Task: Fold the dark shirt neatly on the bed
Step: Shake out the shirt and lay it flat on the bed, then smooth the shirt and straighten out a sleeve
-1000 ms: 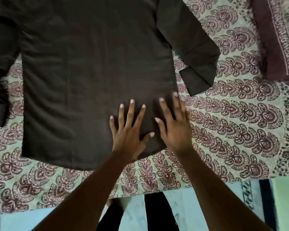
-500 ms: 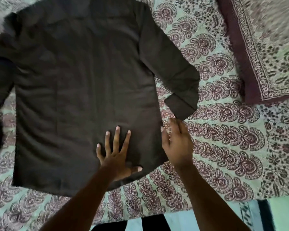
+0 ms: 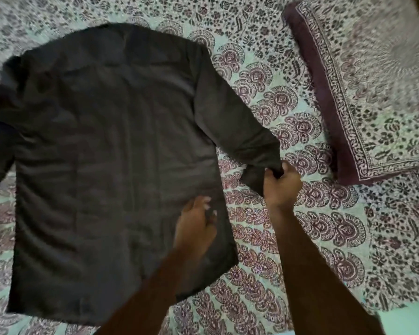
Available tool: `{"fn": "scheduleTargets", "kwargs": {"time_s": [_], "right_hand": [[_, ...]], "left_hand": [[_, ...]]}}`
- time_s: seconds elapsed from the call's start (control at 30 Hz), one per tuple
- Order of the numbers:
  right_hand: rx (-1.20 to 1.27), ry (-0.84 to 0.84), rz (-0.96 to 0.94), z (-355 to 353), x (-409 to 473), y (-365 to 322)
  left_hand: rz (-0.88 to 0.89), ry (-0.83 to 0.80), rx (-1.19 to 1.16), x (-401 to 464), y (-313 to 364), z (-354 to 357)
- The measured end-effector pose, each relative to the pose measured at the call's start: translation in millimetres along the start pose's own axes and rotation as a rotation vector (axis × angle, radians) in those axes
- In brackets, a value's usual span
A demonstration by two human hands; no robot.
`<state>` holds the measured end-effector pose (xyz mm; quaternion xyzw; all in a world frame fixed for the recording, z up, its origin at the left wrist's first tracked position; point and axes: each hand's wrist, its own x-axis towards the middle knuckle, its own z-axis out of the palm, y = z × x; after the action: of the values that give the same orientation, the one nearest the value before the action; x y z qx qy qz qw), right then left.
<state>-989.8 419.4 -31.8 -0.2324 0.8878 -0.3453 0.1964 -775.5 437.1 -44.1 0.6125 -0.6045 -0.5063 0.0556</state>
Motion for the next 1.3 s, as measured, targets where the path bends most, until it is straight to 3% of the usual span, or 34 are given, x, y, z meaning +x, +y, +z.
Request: {"fn": "scheduleTargets", "kwargs": {"time_s": [0.17,0.27,0.4,0.53,0.6,0.7,0.8,0.87,0.93,1.03,1.1,1.2,1.3], "right_hand": [[-0.125,-0.056,-0.640,-36.8,-7.6,-9.9],[-0.254,-0.114,-0.848,-55.7,-4.7,-4.1],[0.013,-0.181,-0.669,-76.8,12.6,6.7],[0.762,-0.206,0.010,-93.1,55.6,-12.9],[0.923,-0.248,0.259,-94.9,92.0,-20.3],[0.914,-0.116,0.289,-103.3,145.4,-32.2],[0.781,0.091,0.057,-124.4,192.3,-47.2],[0.669,0.164,-0.134,-143.4,226.4,-51.9],[0.540,0.225,-0.231,-156.8,257.7,-52.7],[0.424,0.337,-0.269,-168.7,304.9,-52.9],[0.402,0.374,-0.269,-175.0,327.0,-54.3],[0.385,0.398,-0.298,-179.7,344.9,-54.0],[0.335,0.398,-0.313,-175.7,356.4,-46.8]], "left_hand": [[-0.377,-0.401,-0.778,52.2,110.0,5.3],[-0.345,-0.391,-1.182,67.0,144.1,16.1],[-0.309,-0.369,-1.352,81.7,187.2,34.3],[-0.304,-0.421,-1.422,93.0,229.7,51.4],[-0.252,-0.406,-1.433,100.2,250.6,56.5],[-0.187,-0.287,-1.439,118.9,279.2,71.6],[-0.298,-0.145,-1.473,144.3,296.5,85.4],[-0.452,-0.056,-1.325,157.3,307.6,100.3],[-0.429,0.166,-0.955,158.7,317.3,118.5],[-0.056,0.656,-0.315,154.2,324.5,137.2],[0.136,0.794,0.055,163.2,322.6,136.0],[0.306,0.708,0.327,201.6,326.2,131.8],[0.420,0.392,0.321,246.9,331.9,131.4]]}}
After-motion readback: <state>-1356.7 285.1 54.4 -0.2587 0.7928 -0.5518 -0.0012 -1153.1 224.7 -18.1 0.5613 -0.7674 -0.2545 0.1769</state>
